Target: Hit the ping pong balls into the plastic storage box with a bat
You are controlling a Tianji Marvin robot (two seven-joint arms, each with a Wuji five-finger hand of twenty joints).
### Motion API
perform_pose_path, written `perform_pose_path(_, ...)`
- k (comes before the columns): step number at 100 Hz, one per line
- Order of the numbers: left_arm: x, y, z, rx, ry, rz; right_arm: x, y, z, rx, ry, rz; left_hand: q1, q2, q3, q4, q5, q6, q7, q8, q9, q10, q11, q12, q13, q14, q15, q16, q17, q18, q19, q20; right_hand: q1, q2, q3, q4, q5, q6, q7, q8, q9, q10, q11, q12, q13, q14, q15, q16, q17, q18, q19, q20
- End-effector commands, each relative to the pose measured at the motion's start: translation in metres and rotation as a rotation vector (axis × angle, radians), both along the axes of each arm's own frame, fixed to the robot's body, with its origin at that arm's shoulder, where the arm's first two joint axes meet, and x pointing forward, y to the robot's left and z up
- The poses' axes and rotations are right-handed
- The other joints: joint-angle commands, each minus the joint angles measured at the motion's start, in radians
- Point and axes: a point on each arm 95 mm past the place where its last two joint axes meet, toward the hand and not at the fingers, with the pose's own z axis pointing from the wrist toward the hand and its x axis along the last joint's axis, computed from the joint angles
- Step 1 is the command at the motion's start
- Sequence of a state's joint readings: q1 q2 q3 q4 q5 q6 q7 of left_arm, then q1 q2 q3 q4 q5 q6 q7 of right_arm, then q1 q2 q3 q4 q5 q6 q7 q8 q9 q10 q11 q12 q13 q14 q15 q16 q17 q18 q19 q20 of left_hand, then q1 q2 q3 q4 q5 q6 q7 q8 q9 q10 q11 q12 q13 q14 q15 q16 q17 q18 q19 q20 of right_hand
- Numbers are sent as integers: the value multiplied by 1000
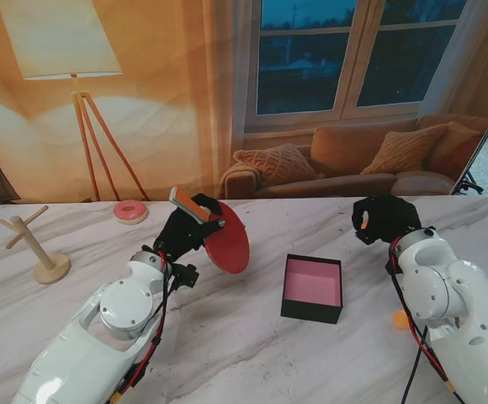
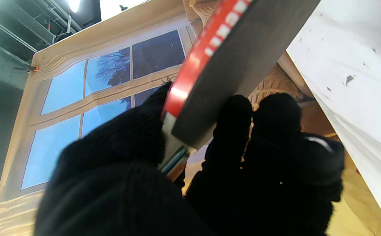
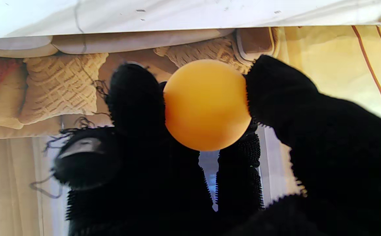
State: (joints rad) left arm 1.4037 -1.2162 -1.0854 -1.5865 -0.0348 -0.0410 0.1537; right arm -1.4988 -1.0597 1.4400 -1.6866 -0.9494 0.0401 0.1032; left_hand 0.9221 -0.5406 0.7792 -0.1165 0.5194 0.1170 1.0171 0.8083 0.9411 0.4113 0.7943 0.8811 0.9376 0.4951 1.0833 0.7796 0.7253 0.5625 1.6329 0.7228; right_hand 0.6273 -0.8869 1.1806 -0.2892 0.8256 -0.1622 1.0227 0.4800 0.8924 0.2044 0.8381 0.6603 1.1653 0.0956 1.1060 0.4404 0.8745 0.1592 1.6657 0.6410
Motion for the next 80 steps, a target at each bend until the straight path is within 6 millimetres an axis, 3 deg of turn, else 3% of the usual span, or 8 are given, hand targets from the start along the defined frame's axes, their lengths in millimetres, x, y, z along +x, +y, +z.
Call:
perform_pose_path(1, 2, -9, 3, -18, 3, -41, -1, 7, 8, 2, -13, 23, 43, 15, 65, -21, 20, 40, 46, 15, 25, -106, 37, 39, -9, 118, 36, 8, 10, -95, 57, 7, 155, 69, 78, 22, 100, 47, 86, 29, 69, -65, 59, 30, 34, -45, 39, 18, 39, -62, 87, 6)
perform_pose_path(46, 8, -35, -6, -82, 64, -117, -5, 36, 27, 58, -37, 136, 16, -6, 110, -30, 33, 34, 54, 28, 37, -113, 35, 51, 0, 120, 41, 11, 18, -94, 62, 9, 156, 74, 71, 24, 99, 45, 80, 34, 69, -65, 58, 31, 32, -49, 34, 30, 34, -67, 84, 6)
perform_pose_path(80, 3, -25, -15, -49, 87, -128, -4, 68, 35, 114, -37, 209, -10, -30, 168, -40, 49, 18, 72, 49, 48, -122, 40, 63, 6, 117, 53, 20, 30, -95, 73, 7, 157, 76, 68, 24, 98, 44, 78, 37, 70, -68, 54, 31, 31, -50, 31, 34, 34, -70, 83, 7)
